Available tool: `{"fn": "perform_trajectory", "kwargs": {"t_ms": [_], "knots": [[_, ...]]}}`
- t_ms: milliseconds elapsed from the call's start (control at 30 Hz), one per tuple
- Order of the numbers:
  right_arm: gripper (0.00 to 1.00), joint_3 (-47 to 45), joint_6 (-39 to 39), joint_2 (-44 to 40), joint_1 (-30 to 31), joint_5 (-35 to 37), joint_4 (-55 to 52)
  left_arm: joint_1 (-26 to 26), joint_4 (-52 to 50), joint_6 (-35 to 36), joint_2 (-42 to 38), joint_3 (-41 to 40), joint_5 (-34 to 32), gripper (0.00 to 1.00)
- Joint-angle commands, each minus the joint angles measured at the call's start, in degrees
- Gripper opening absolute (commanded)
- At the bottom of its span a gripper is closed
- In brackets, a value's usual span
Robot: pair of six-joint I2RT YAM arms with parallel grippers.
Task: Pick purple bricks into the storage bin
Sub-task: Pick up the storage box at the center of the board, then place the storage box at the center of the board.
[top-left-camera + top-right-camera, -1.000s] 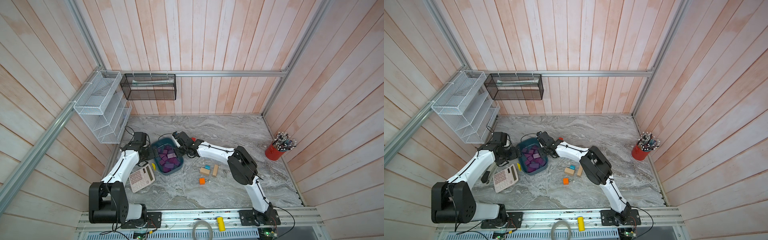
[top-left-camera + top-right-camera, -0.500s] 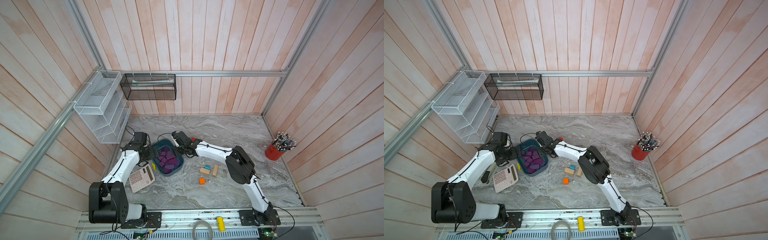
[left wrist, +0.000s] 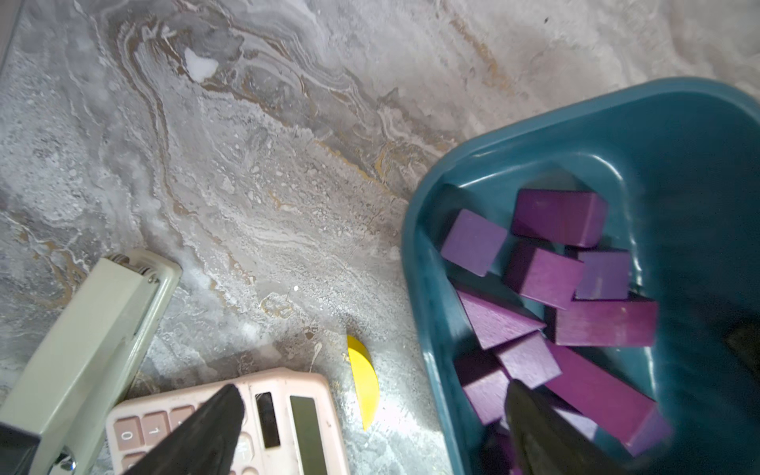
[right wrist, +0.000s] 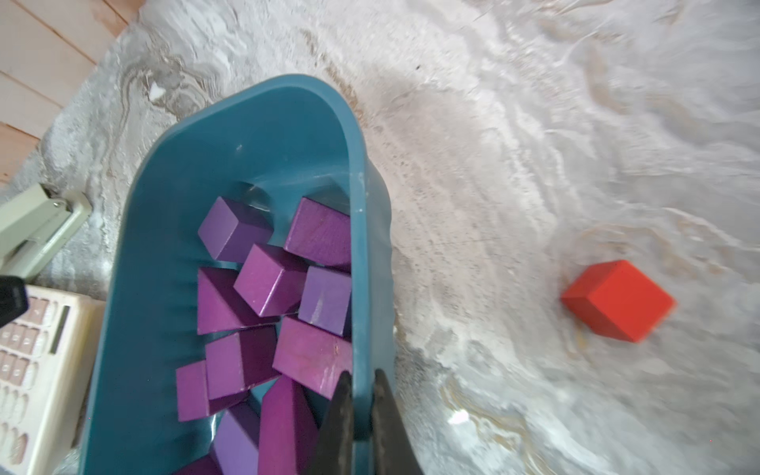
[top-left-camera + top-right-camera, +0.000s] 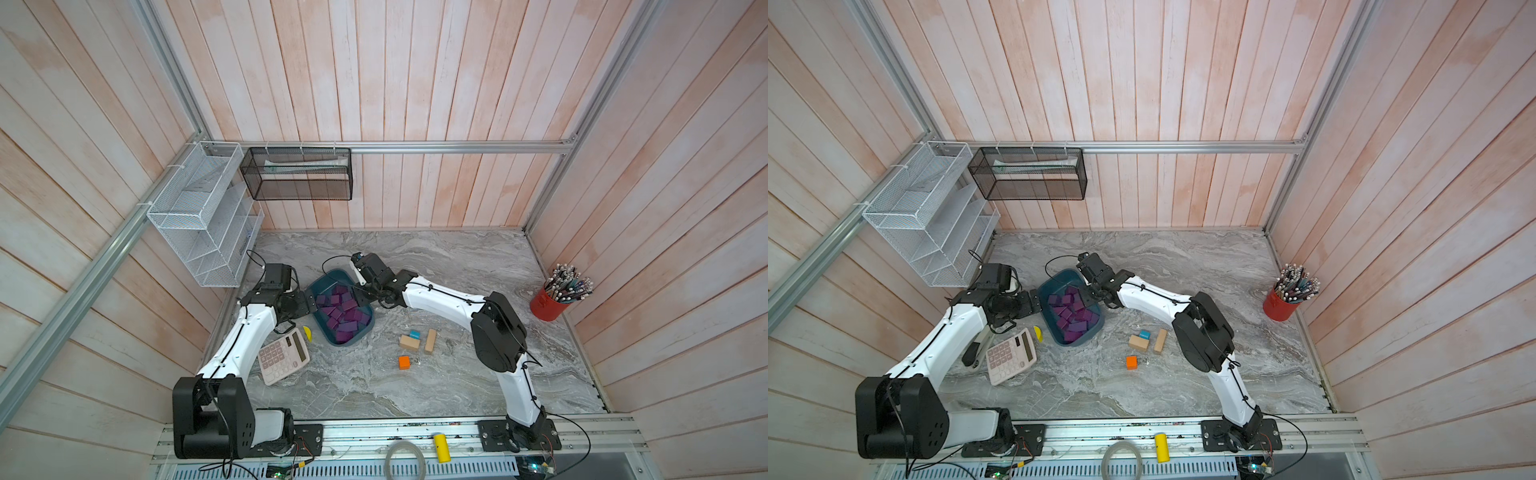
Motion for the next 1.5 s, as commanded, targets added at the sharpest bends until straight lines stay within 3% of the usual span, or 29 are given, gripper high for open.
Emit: {"fn": "perform_trajectory", "kwargs": {"t_ms": [0, 500, 967, 1167, 1467], "knots": [[0.0, -1.9, 2.1, -4.6, -1.5, -0.5, 2.4, 0.2, 1.6, 0.3, -1.2, -0.4, 0.1, 1.0], [0.0, -15.8, 4.3, -19.7, -8.6, -3.3, 4.6, 0.2, 1.4, 0.8, 0.6, -0.5, 1.0, 1.0], [0.0, -31.6, 4.7, -36.1, -25.5, -4.7, 5.2, -0.6, 1.6, 1.1, 2.9, 0.1, 3.3, 1.0], [0.0, -36.8, 5.4, -38.1, -33.2, -6.1, 8.1, -1.2, 2.5, 1.6, 3.4, 0.3, 5.6, 1.0], [0.0, -41.1, 7.7, -37.3, -40.1, -7.8, 13.8, -1.5, 0.9, 3.2, 5.8, 2.8, 2.2, 0.94]]}}
